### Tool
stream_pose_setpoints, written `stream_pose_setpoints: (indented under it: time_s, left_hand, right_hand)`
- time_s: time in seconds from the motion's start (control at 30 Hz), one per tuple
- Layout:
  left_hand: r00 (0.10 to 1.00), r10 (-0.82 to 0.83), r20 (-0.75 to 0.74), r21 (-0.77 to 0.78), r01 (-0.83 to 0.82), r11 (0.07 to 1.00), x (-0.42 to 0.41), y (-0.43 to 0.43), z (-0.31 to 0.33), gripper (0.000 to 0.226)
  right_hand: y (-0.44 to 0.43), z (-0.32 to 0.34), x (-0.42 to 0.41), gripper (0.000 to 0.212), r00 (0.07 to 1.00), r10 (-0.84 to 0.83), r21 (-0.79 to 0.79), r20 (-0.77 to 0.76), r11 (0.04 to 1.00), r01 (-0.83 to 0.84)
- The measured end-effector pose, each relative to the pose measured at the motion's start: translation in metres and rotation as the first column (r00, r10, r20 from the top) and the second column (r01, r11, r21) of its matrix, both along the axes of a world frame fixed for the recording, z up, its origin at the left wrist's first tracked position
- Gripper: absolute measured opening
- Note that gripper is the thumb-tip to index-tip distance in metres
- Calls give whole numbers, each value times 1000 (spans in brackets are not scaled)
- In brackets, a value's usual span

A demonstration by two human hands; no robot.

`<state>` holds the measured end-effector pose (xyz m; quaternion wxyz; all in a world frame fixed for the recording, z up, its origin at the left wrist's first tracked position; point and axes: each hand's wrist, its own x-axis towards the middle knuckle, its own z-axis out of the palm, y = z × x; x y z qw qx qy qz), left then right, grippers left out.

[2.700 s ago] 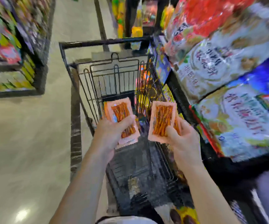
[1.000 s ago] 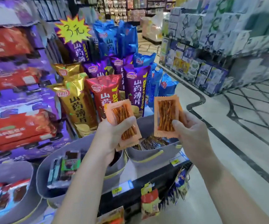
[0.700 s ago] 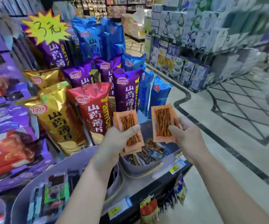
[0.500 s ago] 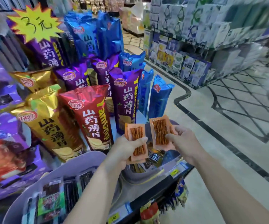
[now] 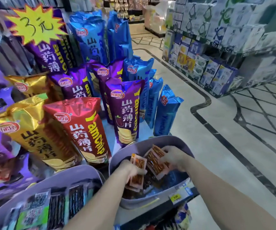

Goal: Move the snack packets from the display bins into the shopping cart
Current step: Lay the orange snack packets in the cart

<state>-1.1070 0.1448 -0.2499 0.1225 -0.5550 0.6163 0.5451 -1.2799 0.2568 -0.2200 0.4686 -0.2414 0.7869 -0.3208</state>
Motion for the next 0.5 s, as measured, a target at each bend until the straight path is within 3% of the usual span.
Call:
stream_pose_setpoints:
  time_s: [0.23, 0.3, 0.43, 0.5]
  left_hand:
    - [973, -167, 161, -93, 183, 979, -10, -5, -14, 112]
    - [957, -222, 184, -112, 245, 963, -12, -3, -14, 108]
    - [892, -313, 326, -236, 397, 887, -13, 0, -8, 78]
    - [875, -316, 368, -256, 422, 870, -12, 2, -8, 85]
  right_hand:
    - [-15, -18, 2, 22, 961, 222, 179, -165, 965, -192]
    - [-17, -22, 2, 26, 925, 308, 238, -222, 937, -255]
    - [-17, -27, 0, 41, 856, 407, 302, -319, 900, -315]
    - [-15, -27, 0, 41, 831, 439, 328, -343, 885, -332]
